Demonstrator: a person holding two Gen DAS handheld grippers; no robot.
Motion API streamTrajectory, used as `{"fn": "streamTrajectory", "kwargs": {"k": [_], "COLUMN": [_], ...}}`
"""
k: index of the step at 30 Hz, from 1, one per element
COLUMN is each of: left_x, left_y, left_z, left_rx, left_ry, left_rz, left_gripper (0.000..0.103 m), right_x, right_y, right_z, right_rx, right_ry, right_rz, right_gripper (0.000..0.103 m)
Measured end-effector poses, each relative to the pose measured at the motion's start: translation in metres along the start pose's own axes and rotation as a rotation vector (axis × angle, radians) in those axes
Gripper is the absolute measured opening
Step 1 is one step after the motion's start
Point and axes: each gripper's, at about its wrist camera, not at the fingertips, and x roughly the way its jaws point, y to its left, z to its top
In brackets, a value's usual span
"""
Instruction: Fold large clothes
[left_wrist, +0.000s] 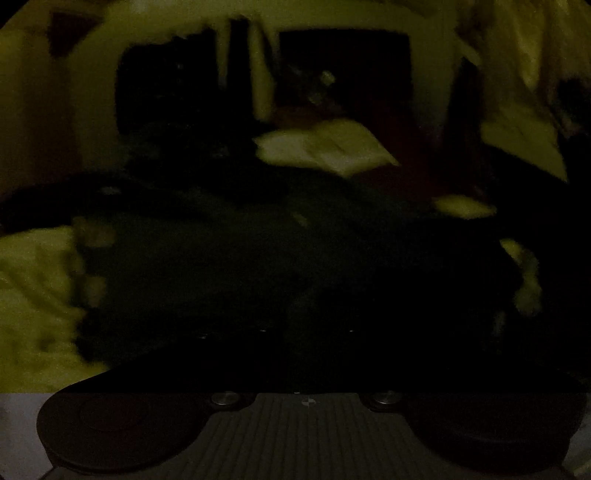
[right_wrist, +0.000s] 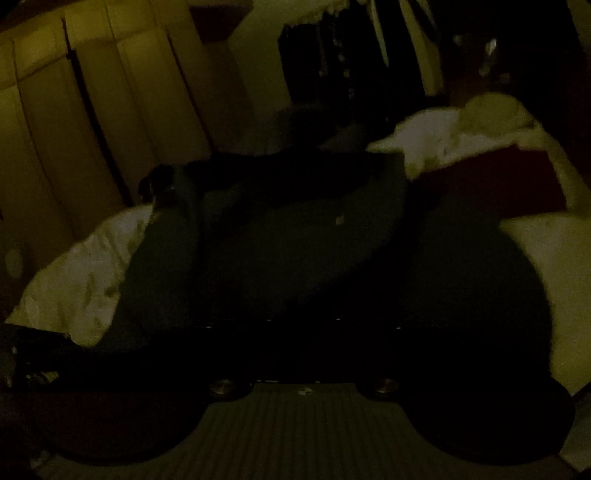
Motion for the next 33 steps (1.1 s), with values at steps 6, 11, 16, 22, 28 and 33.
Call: {"fn": "streamTrajectory", "kwargs": {"k": [6,11,16,22,28,33], "left_x": [-0.033,-0.029,-0.031,-0.018,-0.009,-0.021], "left_y": [0.095,0.195,0.262,0.306,0.293,0.248], "left_z": [0.023,0.026,0.007,-0.026,-0.036,-0.019], "left_rx": [-0.183,-0.419,-0.558,-0.651,-0.587,-0.501], "left_ry": [-0.151,-0.173,-0.168,-0.089,-0.05,-0.12], "left_rz": [0.333,0.503,0.697,0.872,0.929,0.778], "left_gripper": [0.073,0.074,0.075,0.097,0.103,0.103], "right_x": [-0.028,-0.036,-0.04,-0.021,0.026,0.05], "right_y": [-0.02,-0.083,-0.156,-0.204,-0.169,-0.146], "right_z": [0.044,0.105,0.155,0.157,0.108,0.085], "right_rx": [-0.016,0.096,0.215,0.307,0.294,0.486], "right_ry": [-0.132,-0.195,-0.28,-0.204,-0.043,0.052], "right_rz": [-0.086,-0.244,-0.451,-0.561,-0.371,-0.105], "right_gripper": [0.006,0.005,0.002,0.009,0.066,0.066]}}
